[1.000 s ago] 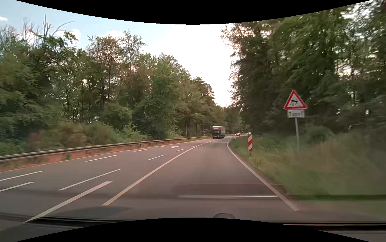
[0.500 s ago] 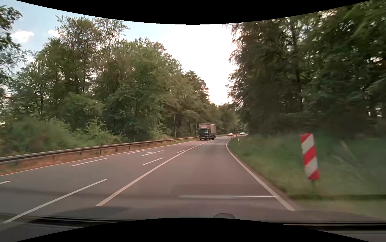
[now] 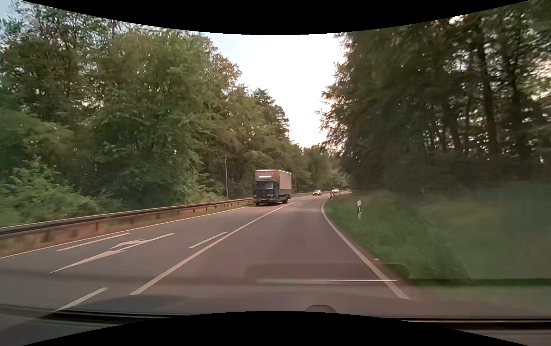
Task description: Follow the waypoints while adhering to traffic rules and regulations
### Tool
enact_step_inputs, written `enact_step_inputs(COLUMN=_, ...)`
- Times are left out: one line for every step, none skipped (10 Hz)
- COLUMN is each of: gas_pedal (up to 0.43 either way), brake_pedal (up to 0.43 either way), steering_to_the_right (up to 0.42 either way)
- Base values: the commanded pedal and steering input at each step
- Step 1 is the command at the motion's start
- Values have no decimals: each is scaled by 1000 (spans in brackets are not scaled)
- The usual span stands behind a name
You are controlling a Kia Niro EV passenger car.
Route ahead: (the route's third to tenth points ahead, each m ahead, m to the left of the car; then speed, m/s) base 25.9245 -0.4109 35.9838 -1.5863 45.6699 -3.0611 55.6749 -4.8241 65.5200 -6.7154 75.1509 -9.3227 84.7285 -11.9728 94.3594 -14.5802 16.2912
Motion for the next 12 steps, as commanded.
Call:
enact_step_inputs(gas_pedal=260, brake_pedal=0, steering_to_the_right=14)
enact_step_inputs(gas_pedal=260, brake_pedal=0, steering_to_the_right=14)
enact_step_inputs(gas_pedal=260, brake_pedal=0, steering_to_the_right=14)
enact_step_inputs(gas_pedal=260, brake_pedal=0, steering_to_the_right=14)
enact_step_inputs(gas_pedal=260, brake_pedal=0, steering_to_the_right=13)
enact_step_inputs(gas_pedal=260, brake_pedal=0, steering_to_the_right=12)
enact_step_inputs(gas_pedal=260, brake_pedal=0, steering_to_the_right=12)
enact_step_inputs(gas_pedal=260, brake_pedal=0, steering_to_the_right=11)
enact_step_inputs(gas_pedal=260, brake_pedal=0, steering_to_the_right=10)
enact_step_inputs(gas_pedal=260, brake_pedal=0, steering_to_the_right=9)
enact_step_inputs(gas_pedal=260, brake_pedal=0, steering_to_the_right=9)
enact_step_inputs(gas_pedal=260, brake_pedal=0, steering_to_the_right=9)
